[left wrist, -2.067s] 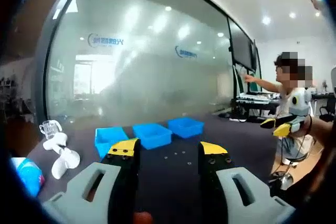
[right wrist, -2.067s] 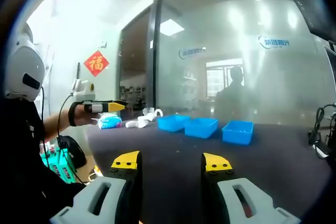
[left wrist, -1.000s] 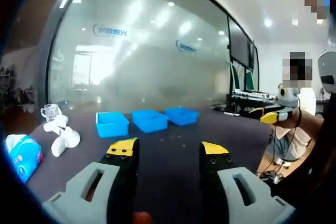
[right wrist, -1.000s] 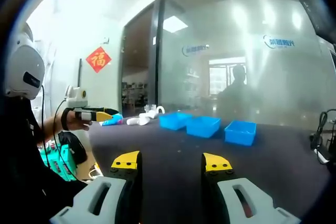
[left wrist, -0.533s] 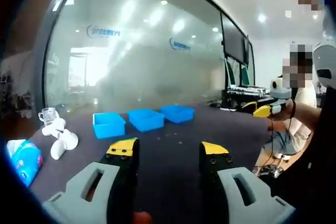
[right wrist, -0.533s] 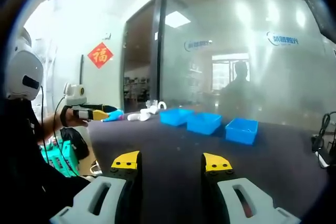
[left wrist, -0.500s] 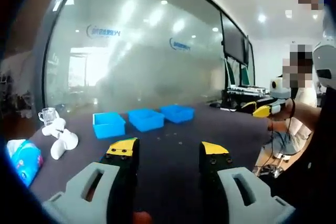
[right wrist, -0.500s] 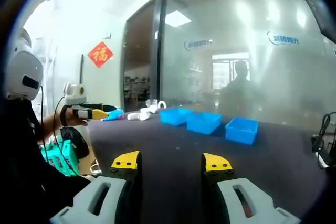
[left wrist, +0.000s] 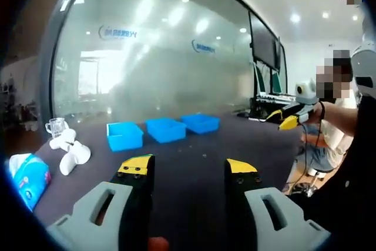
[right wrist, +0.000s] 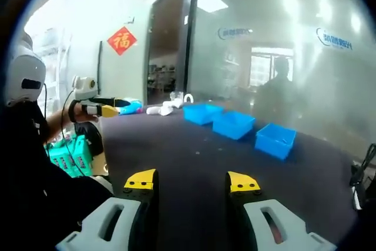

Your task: Sort the screws, nuts, and washers into the corresponding bins

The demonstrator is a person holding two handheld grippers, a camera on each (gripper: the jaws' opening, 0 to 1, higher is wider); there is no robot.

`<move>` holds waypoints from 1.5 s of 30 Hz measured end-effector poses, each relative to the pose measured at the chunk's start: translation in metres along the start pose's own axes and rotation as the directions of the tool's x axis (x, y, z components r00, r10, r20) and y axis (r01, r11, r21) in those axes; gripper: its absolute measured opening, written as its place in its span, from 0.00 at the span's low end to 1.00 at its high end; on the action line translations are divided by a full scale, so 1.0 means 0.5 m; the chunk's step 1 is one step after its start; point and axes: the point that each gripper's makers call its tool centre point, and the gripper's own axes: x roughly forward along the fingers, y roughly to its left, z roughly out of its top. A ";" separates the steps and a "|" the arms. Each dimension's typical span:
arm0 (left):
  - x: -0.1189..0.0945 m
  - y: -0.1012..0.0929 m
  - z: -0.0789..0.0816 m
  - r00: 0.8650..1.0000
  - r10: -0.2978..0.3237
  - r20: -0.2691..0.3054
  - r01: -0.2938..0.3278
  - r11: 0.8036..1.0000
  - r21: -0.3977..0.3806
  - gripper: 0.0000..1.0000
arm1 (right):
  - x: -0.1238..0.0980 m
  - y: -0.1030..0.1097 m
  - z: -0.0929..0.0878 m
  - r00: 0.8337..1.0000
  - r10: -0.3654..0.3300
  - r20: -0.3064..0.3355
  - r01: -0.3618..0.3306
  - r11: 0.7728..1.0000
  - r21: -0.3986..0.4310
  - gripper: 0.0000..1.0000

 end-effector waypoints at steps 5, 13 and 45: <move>-0.004 0.003 0.002 1.000 0.003 0.000 -0.003 1.000 -0.015 0.49 | 0.024 -0.009 0.000 0.999 0.036 -0.039 -0.036 0.999 -0.002 0.41; -0.010 0.010 -0.004 1.000 0.010 -0.012 -0.010 1.000 -0.013 0.50 | 0.070 -0.019 0.002 0.990 0.098 -0.102 -0.097 0.995 0.012 0.42; -0.030 0.021 -0.036 0.995 0.018 -0.100 -0.020 0.999 -0.027 0.52 | 0.273 0.006 0.023 0.858 0.270 -0.436 -0.354 0.927 -0.123 0.37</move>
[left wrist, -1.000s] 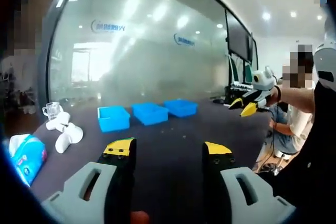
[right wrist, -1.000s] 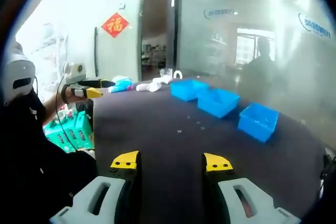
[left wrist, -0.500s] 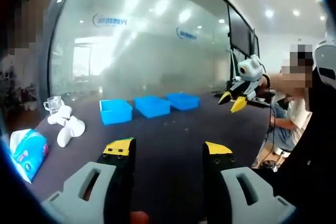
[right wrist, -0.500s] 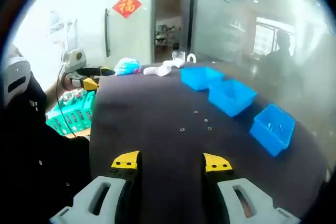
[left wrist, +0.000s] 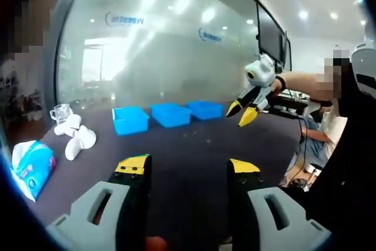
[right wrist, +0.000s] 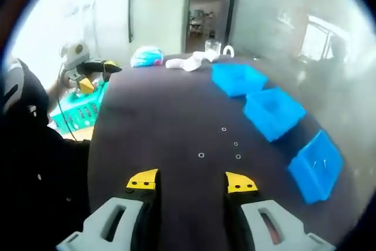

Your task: Sort the screws, nuts, and washers into the corresponding bins

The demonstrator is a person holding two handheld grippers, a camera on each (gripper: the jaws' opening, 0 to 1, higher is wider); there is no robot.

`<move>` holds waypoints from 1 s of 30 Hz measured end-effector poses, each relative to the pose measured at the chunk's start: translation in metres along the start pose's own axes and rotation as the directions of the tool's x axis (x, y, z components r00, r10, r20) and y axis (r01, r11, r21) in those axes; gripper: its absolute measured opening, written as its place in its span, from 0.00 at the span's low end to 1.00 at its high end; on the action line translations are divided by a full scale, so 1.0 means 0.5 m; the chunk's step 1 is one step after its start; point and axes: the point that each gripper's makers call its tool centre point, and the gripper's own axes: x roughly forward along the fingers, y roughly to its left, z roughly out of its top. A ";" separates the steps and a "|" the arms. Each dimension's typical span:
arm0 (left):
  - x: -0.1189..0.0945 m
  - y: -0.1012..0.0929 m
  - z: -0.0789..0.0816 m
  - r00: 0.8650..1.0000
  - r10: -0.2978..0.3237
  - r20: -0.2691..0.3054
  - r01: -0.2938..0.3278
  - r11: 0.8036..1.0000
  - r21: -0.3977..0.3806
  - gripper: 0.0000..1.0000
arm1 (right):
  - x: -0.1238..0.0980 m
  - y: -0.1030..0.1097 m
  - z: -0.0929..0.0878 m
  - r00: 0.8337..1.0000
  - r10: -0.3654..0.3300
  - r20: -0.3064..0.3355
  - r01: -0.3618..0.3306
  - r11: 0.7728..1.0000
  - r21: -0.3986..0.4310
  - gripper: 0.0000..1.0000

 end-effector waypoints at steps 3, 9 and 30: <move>-0.003 0.000 0.000 1.000 0.003 -0.009 -0.003 1.000 0.005 0.52 | 0.015 -0.005 0.001 0.999 0.013 -0.038 -0.014 1.000 -0.020 0.37; -0.005 -0.005 -0.002 1.000 0.002 -0.015 -0.002 1.000 0.001 0.52 | 0.053 -0.005 0.003 0.992 0.051 -0.111 -0.057 0.997 -0.053 0.36; -0.019 -0.005 -0.002 1.000 0.012 -0.009 -0.012 1.000 -0.013 0.52 | 0.157 -0.004 -0.006 0.949 0.090 -0.301 -0.135 0.982 -0.134 0.27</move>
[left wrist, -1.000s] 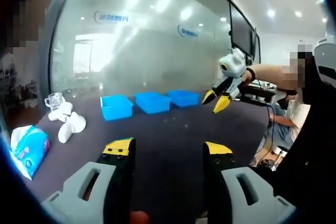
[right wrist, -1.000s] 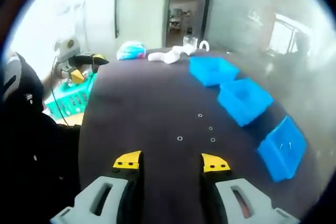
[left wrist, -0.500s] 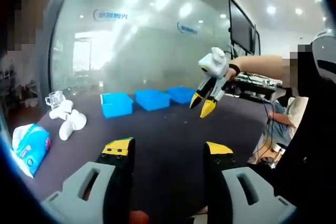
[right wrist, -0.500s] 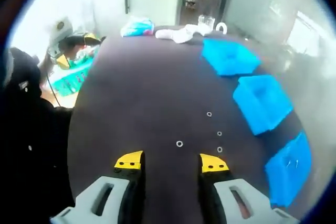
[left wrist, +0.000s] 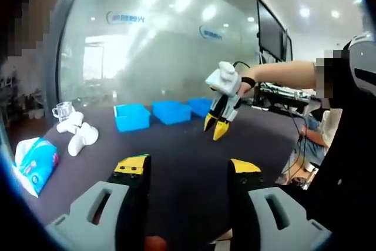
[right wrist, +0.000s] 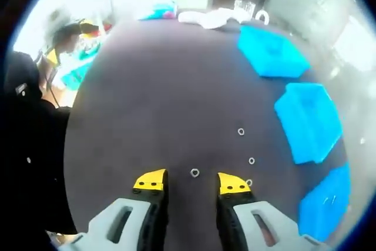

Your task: Sort the screws, nuts, and washers into the corresponding bins

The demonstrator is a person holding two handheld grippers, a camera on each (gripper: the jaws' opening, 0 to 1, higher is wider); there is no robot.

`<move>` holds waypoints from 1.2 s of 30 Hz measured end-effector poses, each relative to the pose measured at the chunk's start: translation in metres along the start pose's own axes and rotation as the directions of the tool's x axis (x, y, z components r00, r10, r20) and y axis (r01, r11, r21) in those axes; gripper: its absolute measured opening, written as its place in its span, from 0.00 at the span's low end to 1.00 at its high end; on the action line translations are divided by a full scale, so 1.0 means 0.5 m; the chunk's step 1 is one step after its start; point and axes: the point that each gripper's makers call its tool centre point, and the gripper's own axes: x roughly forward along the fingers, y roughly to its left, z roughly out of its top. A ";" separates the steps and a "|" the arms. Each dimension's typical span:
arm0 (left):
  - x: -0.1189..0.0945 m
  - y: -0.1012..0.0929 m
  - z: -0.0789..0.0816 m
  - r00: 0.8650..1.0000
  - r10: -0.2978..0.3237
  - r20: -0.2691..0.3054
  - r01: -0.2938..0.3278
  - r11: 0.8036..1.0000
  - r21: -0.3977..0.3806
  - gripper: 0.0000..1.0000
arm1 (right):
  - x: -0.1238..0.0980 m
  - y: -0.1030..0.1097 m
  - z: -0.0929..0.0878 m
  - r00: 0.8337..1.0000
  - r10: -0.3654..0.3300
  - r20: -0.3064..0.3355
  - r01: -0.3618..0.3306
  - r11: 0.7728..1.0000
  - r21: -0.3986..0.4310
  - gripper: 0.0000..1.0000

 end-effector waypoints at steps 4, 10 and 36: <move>-0.002 0.000 -0.003 1.000 0.003 -0.001 -0.003 1.000 -0.003 0.52 | 0.009 -0.004 0.002 1.000 0.001 -0.004 -0.001 1.000 0.009 0.25; -0.006 0.003 -0.006 1.000 0.009 -0.002 -0.009 1.000 -0.009 0.52 | 0.016 -0.005 -0.005 1.000 0.013 -0.019 -0.012 1.000 0.029 0.21; -0.015 -0.001 0.004 1.000 0.014 0.013 -0.013 1.000 -0.018 0.52 | 0.009 0.022 -0.007 0.997 0.073 -0.036 -0.071 0.997 0.043 0.02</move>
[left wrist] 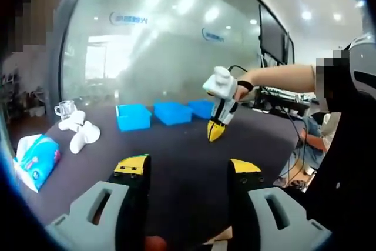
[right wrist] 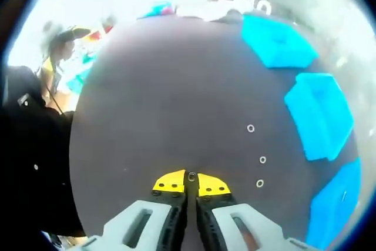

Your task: Sort the screws, nuts, and washers into the corresponding bins

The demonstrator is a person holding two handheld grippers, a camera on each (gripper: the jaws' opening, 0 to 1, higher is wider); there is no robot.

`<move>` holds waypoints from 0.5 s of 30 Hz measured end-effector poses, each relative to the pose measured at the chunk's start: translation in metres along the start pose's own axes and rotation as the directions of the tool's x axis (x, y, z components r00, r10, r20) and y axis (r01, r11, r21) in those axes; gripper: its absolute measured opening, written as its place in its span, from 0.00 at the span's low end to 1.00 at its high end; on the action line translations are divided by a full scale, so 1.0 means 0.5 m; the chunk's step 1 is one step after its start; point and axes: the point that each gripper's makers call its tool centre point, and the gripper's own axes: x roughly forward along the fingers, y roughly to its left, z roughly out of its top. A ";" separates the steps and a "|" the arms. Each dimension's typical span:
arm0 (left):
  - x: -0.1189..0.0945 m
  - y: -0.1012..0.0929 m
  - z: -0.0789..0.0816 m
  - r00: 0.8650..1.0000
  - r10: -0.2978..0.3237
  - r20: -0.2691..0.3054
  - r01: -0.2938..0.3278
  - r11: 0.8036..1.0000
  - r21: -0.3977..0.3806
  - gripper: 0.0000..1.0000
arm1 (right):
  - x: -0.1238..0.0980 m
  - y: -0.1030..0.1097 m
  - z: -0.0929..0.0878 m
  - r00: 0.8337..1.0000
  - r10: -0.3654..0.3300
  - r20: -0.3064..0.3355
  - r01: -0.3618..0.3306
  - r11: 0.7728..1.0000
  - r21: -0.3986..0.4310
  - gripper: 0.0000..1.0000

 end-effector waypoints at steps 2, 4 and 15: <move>-0.001 0.000 0.001 1.000 0.000 0.002 0.000 1.000 0.000 0.52 | -0.008 0.004 0.003 1.000 0.000 0.015 0.000 1.000 0.001 0.02; -0.001 0.000 0.002 1.000 0.000 0.002 0.000 1.000 0.001 0.52 | -0.015 0.007 0.003 1.000 -0.003 0.031 0.003 1.000 0.003 0.02; -0.001 0.004 0.013 1.000 0.002 0.021 -0.002 1.000 -0.009 0.52 | -0.078 0.009 0.022 0.961 -0.074 0.265 0.051 0.994 0.093 0.02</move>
